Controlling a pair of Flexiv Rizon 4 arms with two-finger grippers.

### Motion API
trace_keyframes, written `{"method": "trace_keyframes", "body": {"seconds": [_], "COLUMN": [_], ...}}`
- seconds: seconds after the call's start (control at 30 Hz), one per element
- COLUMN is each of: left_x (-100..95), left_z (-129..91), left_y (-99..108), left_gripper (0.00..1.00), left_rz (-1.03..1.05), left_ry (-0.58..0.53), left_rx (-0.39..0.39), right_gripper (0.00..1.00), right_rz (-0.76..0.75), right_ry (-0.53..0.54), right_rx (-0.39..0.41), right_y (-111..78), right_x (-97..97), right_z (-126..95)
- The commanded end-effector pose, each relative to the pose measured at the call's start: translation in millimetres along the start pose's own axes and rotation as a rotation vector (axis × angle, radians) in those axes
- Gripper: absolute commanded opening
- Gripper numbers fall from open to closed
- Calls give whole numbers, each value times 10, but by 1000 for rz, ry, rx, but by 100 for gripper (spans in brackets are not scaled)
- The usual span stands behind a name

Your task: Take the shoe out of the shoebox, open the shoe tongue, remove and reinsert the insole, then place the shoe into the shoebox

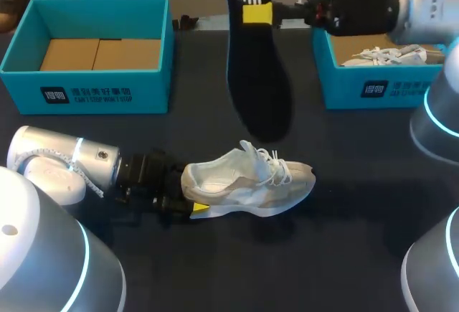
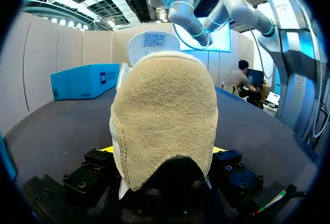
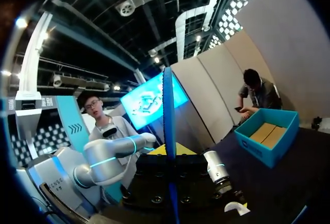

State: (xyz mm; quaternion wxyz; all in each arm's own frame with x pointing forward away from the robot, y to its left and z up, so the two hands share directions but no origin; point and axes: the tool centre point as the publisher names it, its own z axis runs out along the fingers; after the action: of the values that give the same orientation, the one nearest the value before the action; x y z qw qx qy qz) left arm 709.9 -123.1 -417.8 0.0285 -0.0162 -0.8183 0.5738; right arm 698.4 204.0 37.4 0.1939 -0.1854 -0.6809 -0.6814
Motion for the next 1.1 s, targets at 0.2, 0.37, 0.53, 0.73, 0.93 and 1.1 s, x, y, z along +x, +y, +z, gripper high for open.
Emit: {"method": "trace_keyframes", "body": {"seconds": [0.2,0.37,0.53,0.73,0.93,1.1], "left_x": [5,5,5,5,5,5], "left_z": [7,7,7,7,7,7], "left_y": [3,3,3,3,3,3], "left_gripper": [0,0,0,0,0,0], "left_rz": [0,0,0,0,0,0], "left_ry": [-1,-1,-1,-1,-1,-1], "left_rx": [-2,-2,-2,-2,-2,-2], "right_gripper": [0,0,0,0,0,0], "right_rz": [40,45,46,55,59,63], "right_ry": [-55,-95,-104,-109,-111,-105], "right_rx": [-29,-50,-57,-57,-64,-63], "right_y": [-130,-179,-241,-322,-367,-403], "right_x": [384,493,564,610,624,608], "right_z": [-170,-210,-209,-201,-181,-183]}}
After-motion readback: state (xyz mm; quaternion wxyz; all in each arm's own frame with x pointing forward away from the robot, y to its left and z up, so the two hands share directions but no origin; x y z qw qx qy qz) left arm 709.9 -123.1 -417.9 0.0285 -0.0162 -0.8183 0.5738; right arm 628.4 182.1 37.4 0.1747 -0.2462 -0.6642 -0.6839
